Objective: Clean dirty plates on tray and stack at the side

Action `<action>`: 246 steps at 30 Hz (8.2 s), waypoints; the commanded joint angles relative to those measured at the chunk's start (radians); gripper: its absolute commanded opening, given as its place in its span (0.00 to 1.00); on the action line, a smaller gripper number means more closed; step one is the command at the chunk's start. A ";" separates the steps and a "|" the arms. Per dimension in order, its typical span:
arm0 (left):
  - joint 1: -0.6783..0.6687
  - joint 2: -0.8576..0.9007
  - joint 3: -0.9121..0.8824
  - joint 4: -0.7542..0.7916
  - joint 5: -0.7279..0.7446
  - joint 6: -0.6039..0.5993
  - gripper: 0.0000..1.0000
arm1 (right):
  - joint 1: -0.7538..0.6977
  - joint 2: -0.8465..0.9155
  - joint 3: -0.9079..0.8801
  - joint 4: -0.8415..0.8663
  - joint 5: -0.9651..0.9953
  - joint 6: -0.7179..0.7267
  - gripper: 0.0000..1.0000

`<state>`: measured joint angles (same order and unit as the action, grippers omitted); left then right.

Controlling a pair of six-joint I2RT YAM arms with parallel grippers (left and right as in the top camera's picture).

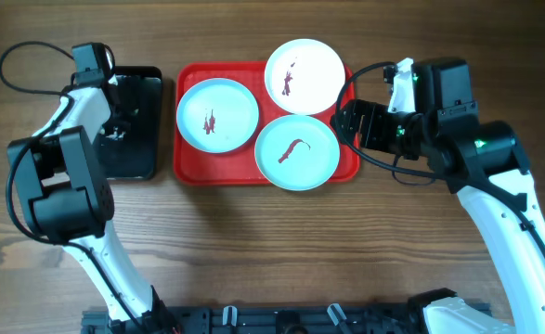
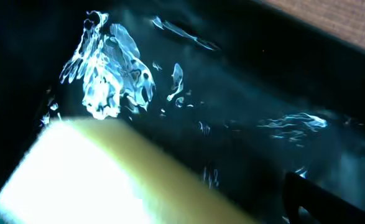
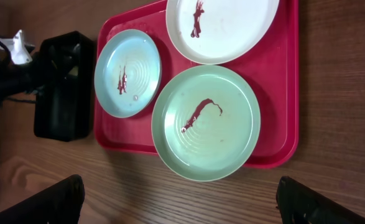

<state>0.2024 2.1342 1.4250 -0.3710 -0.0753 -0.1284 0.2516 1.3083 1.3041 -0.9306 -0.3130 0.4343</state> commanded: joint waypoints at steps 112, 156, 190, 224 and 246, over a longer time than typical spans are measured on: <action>-0.058 -0.109 -0.019 -0.166 -0.030 0.065 0.77 | -0.004 0.008 0.019 -0.020 0.026 0.011 1.00; -0.035 0.154 -0.104 -0.101 -0.018 -0.122 0.04 | -0.004 0.008 0.019 -0.022 0.026 0.012 1.00; -0.019 0.157 -0.150 -0.055 0.035 -0.150 0.04 | -0.004 0.008 0.019 -0.021 0.026 0.011 1.00; -0.019 0.108 -0.051 -0.152 0.057 -0.137 0.38 | -0.004 0.009 0.019 -0.024 0.026 0.013 0.99; -0.019 -0.100 0.134 -0.265 0.003 0.373 0.89 | -0.004 0.009 0.019 -0.023 0.030 0.011 1.00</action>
<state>0.1734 2.0930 1.5429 -0.6498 -0.0471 0.1246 0.2516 1.3083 1.3041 -0.9562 -0.3050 0.4347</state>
